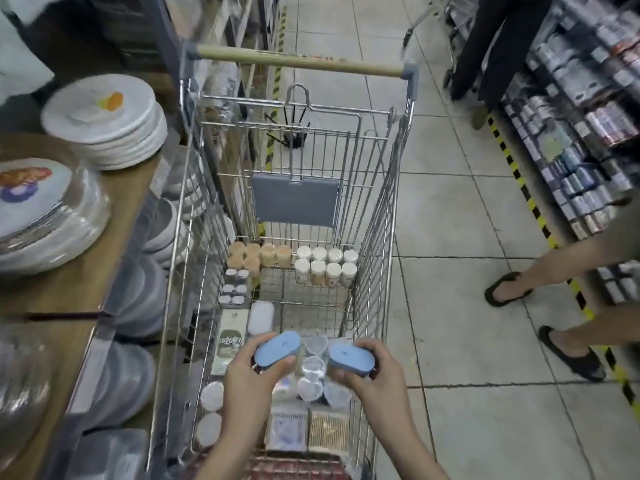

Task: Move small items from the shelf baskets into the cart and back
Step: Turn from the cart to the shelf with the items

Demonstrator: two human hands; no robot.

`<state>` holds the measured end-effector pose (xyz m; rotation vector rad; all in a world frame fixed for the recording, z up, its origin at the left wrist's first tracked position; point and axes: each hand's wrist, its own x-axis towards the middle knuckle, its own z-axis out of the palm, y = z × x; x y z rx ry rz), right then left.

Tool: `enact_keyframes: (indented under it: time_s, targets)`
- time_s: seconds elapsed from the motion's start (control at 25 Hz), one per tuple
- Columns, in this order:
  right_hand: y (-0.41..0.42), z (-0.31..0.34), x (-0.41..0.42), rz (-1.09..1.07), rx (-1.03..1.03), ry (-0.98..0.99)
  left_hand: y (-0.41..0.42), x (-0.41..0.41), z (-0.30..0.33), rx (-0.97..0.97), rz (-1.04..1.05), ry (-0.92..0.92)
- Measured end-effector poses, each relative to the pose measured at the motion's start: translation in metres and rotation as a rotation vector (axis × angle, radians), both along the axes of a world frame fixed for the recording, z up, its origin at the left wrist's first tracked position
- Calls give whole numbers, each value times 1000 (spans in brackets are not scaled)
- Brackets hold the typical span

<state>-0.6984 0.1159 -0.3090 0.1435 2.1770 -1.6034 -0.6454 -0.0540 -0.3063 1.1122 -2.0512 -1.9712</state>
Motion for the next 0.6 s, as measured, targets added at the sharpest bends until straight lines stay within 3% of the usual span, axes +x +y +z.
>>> enact_keyframes:
  time_s: [0.28,0.6]
  targets:
    - [-62,-112,-89,-226,77,-35,-38,-120,-115,73,-27,-85]
    - [-78,-218,-153,-229,258,-55,-36,-210,-231,73,-247,-120]
